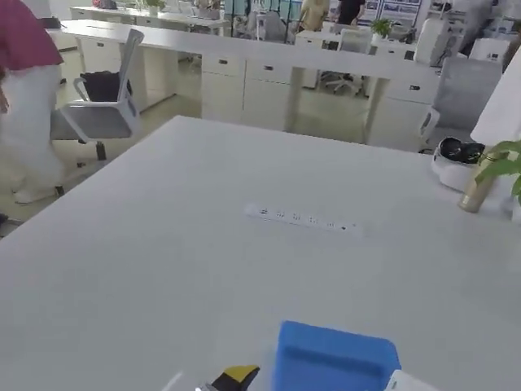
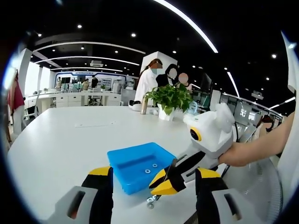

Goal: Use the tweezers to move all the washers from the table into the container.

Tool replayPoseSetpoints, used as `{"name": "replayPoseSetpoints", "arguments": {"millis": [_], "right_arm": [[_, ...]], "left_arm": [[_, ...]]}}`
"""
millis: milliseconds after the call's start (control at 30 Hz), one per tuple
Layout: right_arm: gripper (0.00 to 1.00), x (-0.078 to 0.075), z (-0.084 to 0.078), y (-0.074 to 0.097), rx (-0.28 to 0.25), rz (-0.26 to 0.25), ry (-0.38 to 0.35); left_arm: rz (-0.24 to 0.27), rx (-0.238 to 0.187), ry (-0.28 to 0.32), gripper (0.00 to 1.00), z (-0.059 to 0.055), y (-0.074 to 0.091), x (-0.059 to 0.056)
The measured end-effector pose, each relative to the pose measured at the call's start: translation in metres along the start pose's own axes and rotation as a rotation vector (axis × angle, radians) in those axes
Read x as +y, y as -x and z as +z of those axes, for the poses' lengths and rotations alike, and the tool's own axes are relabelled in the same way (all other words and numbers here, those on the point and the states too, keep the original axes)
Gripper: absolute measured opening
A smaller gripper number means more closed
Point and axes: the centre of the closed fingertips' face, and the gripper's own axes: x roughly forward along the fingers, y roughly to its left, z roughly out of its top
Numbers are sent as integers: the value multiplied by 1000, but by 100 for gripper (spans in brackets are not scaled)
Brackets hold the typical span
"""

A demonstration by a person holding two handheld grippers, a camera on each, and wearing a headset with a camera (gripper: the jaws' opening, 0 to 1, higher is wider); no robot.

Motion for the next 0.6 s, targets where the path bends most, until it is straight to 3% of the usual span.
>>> {"name": "replayPoseSetpoints", "arguments": {"millis": [200,600], "right_arm": [[4,1,-1,2,-12,-3,-18],[4,4,0,1,-19,-38,-18]], "left_arm": [[-11,17,-14,72,-2,-1,-4],[46,-6,29,72,-1,4,8]]}}
